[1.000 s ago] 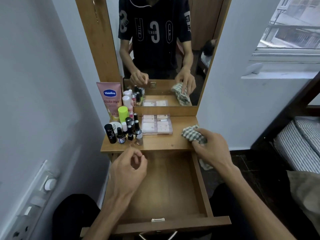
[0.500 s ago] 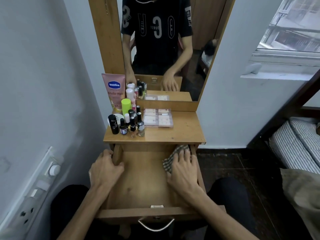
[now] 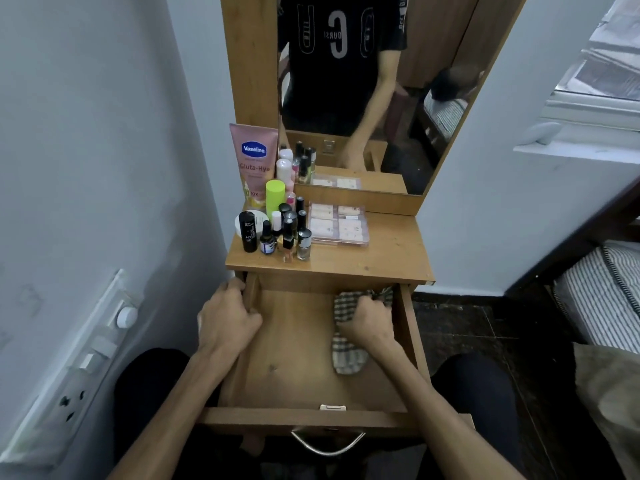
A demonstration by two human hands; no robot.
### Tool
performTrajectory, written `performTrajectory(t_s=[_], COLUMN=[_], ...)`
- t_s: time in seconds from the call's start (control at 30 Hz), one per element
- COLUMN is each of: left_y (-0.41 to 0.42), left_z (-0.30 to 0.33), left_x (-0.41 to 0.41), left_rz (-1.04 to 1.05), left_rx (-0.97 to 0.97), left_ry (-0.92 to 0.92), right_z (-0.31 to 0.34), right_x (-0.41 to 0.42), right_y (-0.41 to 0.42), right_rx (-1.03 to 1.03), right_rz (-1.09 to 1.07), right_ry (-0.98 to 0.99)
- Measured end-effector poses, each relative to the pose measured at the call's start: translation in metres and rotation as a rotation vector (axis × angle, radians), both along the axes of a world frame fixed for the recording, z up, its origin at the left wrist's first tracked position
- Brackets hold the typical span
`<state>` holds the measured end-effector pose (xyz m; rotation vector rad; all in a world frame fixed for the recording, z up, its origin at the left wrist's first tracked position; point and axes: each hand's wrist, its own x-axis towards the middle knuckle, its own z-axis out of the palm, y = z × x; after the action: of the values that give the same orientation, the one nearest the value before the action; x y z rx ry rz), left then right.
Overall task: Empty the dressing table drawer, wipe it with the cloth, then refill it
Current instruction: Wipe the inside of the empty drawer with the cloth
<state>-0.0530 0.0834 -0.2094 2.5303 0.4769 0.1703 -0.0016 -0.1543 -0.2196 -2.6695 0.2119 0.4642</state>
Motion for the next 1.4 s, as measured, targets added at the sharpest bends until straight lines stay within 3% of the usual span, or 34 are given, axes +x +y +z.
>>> performTrajectory(t_s=[0.37,0.77,1.1,1.27,1.4], left_y=[-0.004,-0.006,-0.009,-0.009,-0.008], left_z=[0.005,0.003,0.001,0.000,-0.001], left_x=[-0.008,-0.019,-0.023,-0.023,-0.023], left_rz=[0.021,0.000,-0.005,-0.009,0.001], left_rx=[-0.002,0.083,0.116,0.109,0.084], left_ry=[-0.004,0.016,0.020,0.013,-0.009], right_z=[0.003,0.020,0.026,0.027,0.043], right_x=[-0.027,-0.087,-0.078,-0.083,-0.068], right_y=[0.111,0.100,-0.025,-0.034,-0.041], right_rx=[0.298,0.018,-0.467,-0.494,-0.267], right_rz=[0.331,0.505,0.478,0.415,0.218], right_ry=[0.045,0.162,0.169,0.033,-0.299])
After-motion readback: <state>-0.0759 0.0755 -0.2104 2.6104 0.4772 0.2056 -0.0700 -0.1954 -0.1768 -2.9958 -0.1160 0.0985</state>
